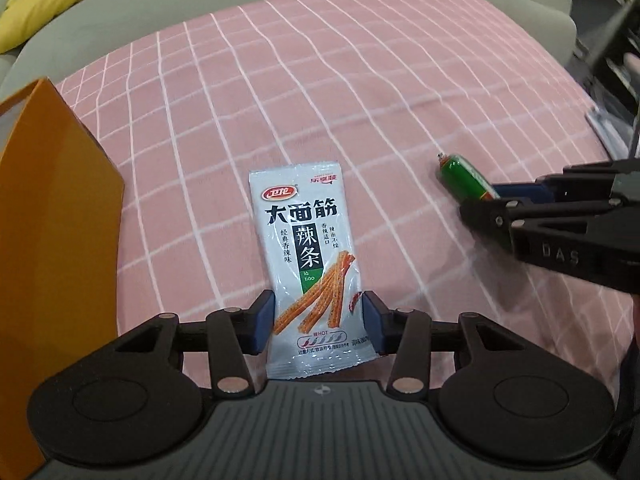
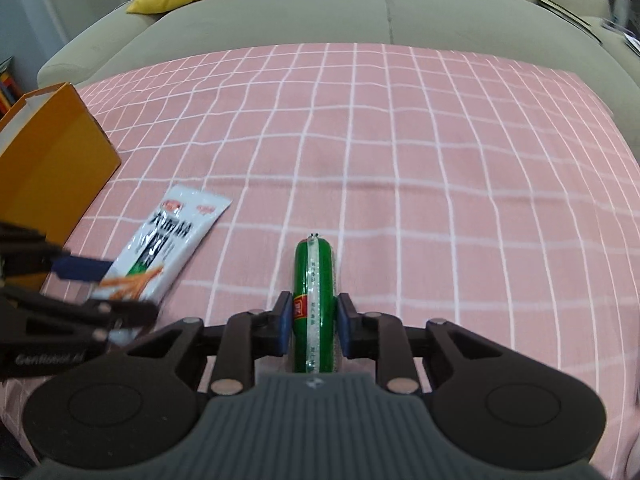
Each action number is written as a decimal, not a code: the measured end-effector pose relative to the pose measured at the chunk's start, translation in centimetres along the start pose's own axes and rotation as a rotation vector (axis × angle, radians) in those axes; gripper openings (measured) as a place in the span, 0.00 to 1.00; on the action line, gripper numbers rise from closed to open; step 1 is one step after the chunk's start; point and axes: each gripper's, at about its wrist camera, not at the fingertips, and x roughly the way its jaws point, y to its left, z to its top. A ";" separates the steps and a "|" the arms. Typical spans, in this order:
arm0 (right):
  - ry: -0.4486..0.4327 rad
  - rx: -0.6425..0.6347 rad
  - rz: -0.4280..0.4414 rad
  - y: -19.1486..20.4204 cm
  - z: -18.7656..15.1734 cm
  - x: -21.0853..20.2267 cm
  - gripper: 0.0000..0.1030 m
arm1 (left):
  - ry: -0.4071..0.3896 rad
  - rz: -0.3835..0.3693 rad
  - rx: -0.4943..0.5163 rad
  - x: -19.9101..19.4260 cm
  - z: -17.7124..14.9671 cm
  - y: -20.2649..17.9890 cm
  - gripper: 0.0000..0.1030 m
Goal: Organize snacks
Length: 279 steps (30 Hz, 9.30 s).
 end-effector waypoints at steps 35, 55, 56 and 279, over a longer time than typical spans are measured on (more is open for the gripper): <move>-0.049 -0.045 0.025 0.7 -0.2 -0.6 0.19 | -0.111 0.057 -0.198 -2.6 1.0 1.2 0.52; -0.136 -0.004 0.181 7.8 -0.2 -7.6 0.19 | -0.257 0.028 -0.142 -15.0 -2.2 4.3 0.52; -0.141 -0.012 0.193 8.5 0.0 -7.7 0.19 | -0.265 0.035 -0.146 -15.6 -2.3 4.9 0.52; -0.342 -0.342 0.146 24.5 -4.4 -15.9 0.96 | -0.431 0.459 -0.430 -25.8 -16.3 12.3 0.86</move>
